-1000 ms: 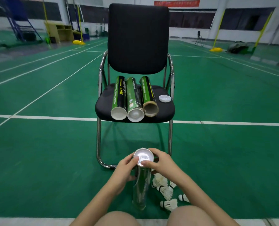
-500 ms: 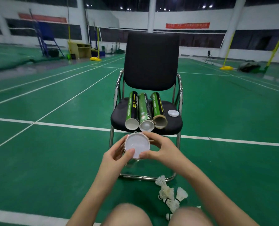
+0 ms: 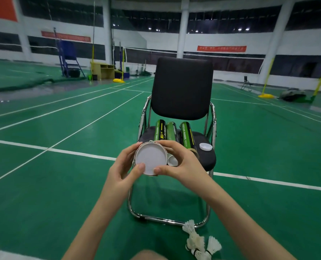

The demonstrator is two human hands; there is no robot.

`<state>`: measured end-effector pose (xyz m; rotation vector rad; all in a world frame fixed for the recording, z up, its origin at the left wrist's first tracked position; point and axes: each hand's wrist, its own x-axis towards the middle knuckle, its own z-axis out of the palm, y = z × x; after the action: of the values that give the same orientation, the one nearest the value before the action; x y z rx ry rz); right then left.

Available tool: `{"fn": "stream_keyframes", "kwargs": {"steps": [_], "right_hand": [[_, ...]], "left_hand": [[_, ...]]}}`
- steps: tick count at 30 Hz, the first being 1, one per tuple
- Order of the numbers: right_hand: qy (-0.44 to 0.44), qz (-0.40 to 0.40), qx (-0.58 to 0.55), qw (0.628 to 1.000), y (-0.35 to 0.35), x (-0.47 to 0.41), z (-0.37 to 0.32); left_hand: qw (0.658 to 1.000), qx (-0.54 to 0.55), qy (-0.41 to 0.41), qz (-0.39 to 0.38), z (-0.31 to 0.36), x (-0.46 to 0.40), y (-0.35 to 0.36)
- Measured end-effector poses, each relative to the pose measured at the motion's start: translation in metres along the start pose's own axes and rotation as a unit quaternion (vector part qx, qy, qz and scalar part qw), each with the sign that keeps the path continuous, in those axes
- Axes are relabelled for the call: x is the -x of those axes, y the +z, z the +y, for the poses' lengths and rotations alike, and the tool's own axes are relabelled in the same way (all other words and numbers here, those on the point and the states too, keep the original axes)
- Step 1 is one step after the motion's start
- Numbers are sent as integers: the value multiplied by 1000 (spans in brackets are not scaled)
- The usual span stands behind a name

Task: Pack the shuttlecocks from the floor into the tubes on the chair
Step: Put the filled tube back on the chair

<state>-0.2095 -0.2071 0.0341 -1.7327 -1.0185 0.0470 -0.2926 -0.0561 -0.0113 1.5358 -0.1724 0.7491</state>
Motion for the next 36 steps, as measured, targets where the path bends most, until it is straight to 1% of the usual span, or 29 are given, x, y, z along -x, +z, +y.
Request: {"fn": "stream_keyframes", "kwargs": {"steps": [3,6,8,11,15,17,19,22,26,28,31,33,36], "right_hand": [[-17,-9,-4,1000,2,-5,-1],[-36,-19,-41,998,7,-7,3],[-39,-17,-39,998,11,-13,10],[-34,7,-1,999,17,-29,29],[-10,28,55,998,23,-55,62],[-5,27,64,998,25,-66,75],[0,26,65,998,27,-76,87],[14,21,59,998,25,-90,102],[56,10,19,998,12,-99,119],[68,21,35,997,0,-100,130],[68,46,94,992,-24,-97,149],[82,67,126,986,-43,-94,163],[132,88,139,977,-66,-91,182]], "left_hand": [[1000,13,11,-5,-2,-2,-6],[999,24,35,2,-8,-5,-7],[999,28,39,1,-18,-15,-8],[999,41,12,-13,-39,-35,-10],[996,56,-67,-20,-70,-60,-16],[996,20,-81,-37,-81,-71,-19],[995,-32,-79,-43,-90,-83,-21],[995,-54,-80,-36,-105,-105,-23],[988,-97,-114,-45,-134,-127,-28],[980,-161,-106,-52,-149,-138,-28],[963,-243,-105,-44,-168,-156,-27],[956,-272,-107,-36,-177,-165,-27],[951,-293,-95,-27,-189,-177,-26]]}}
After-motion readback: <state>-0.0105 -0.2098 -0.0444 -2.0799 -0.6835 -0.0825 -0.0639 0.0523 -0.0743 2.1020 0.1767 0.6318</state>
